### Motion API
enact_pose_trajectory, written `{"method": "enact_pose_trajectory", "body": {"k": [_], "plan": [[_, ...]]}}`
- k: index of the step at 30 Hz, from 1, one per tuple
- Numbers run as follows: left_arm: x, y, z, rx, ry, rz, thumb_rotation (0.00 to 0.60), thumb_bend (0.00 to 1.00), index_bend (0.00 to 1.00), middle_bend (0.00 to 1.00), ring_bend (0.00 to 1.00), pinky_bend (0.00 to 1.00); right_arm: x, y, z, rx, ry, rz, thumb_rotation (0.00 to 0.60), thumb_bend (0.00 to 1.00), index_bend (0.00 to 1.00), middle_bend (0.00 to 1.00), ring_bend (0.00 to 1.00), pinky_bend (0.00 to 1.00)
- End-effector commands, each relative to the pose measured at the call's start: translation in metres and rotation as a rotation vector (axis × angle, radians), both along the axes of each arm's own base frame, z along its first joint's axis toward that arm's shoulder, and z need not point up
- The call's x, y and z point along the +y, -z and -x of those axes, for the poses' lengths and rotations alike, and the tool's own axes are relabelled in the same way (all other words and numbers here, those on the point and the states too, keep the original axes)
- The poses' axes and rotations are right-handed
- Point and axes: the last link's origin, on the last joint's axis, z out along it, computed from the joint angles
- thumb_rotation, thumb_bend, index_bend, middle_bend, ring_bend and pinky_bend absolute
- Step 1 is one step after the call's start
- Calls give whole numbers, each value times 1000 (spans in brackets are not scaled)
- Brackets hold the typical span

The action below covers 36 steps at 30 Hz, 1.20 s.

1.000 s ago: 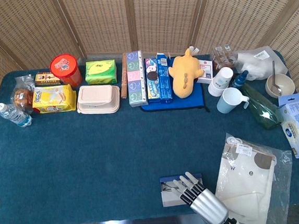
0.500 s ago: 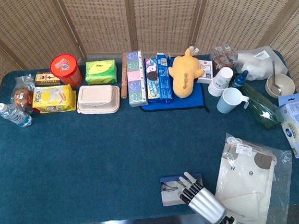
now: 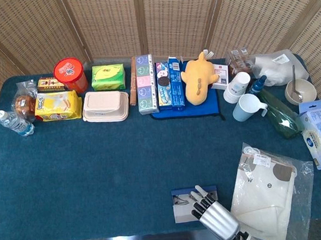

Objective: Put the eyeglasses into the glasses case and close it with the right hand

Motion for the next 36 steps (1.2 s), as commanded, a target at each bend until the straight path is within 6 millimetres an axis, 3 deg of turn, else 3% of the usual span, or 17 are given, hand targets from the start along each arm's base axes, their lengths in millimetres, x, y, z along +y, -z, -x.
{"method": "enact_pose_trajectory", "body": {"k": [1,10,19,36], "plan": [[0,0,0,-1,0,0,600,280,0,11,0,0,0,1,-2,-4,-1,0,600,276,523,253,172,123],[-1,0,2,-6,0,-6,600,279,0,9,0,0,-2,3,-10,-22,-6,9,600,270,595,307,208,134],[0,0,3,-8,1,-8,600,280,0,9,0,0,-11,-3,-22,-49,-6,21,600,272,604,315,218,136],[3,5,6,-18,-16,4,600,279,0,9,0,0,-56,-7,-49,-57,-12,35,600,272,508,272,212,136]]}}
